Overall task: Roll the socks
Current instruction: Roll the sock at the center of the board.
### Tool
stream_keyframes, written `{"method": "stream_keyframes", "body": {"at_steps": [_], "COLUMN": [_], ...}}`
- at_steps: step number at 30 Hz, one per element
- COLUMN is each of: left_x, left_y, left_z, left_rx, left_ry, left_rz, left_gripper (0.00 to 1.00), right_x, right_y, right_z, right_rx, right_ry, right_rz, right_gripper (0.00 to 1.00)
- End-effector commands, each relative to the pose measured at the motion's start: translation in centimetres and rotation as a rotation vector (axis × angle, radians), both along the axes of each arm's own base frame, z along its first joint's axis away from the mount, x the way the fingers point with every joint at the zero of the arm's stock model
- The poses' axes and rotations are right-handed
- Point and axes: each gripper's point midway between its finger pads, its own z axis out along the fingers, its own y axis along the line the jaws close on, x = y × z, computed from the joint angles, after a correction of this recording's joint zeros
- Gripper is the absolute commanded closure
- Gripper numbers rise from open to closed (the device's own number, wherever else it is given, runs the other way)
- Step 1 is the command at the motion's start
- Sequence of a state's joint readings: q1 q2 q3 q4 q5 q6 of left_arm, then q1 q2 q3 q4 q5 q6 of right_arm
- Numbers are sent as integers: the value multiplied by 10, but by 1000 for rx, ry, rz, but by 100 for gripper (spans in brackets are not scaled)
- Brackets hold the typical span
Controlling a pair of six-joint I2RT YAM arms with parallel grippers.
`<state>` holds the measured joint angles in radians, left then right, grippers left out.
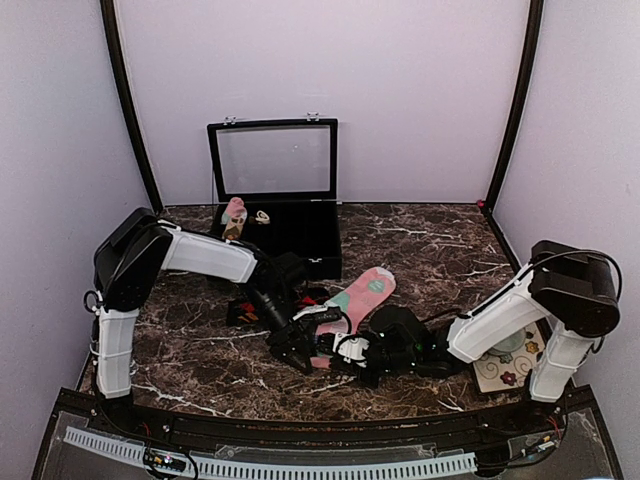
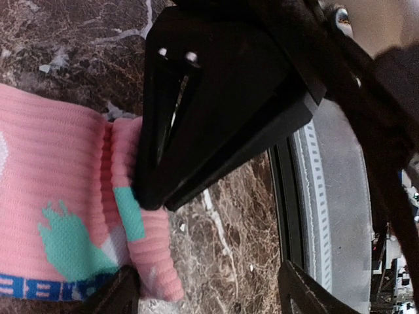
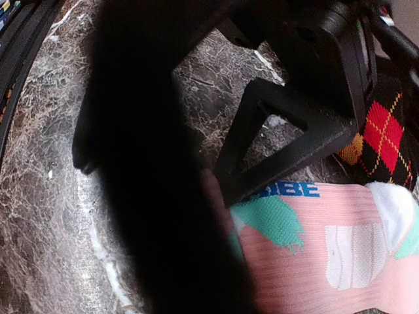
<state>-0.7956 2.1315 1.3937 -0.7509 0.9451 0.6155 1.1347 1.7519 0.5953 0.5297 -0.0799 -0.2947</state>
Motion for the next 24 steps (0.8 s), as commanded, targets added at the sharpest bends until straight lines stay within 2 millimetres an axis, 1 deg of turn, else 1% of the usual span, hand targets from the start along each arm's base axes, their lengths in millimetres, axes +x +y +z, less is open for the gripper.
{"method": "stream_keyframes", "body": {"at_steps": [1, 5, 7, 11, 15, 18, 20, 24], "left_x": [8, 19, 24, 20, 11, 2, -6, -3], "left_y": [30, 43, 49, 50, 45, 37, 27, 9], "left_z": [-7, -3, 2, 19, 30, 25, 21, 16], "left_rx": [61, 64, 49, -42, -111, -119, -129, -160], "left_ry": [-139, -243, -313, -404, -489, -585, -659, -797], "left_rz": [-11, 5, 8, -15, -65, -147, -210, -271], "left_gripper": [24, 23, 23, 24, 25, 26, 28, 32], "right_x": [-12, -15, -16, -15, -8, -6, -5, -5], "right_y": [-32, -34, -34, -33, -33, -33, -34, -35], "right_z": [-45, -49, -52, -56, -53, -51, -52, -53], "right_rx": [-140, -151, -154, -156, -115, -98, -89, -76], "right_ry": [225, 391, 480, 628, 764, 867, 928, 982], "right_rz": [-52, -81, -103, -157, -223, -266, -287, -316], "right_gripper": [93, 98, 100, 100, 100, 100, 100, 100]}}
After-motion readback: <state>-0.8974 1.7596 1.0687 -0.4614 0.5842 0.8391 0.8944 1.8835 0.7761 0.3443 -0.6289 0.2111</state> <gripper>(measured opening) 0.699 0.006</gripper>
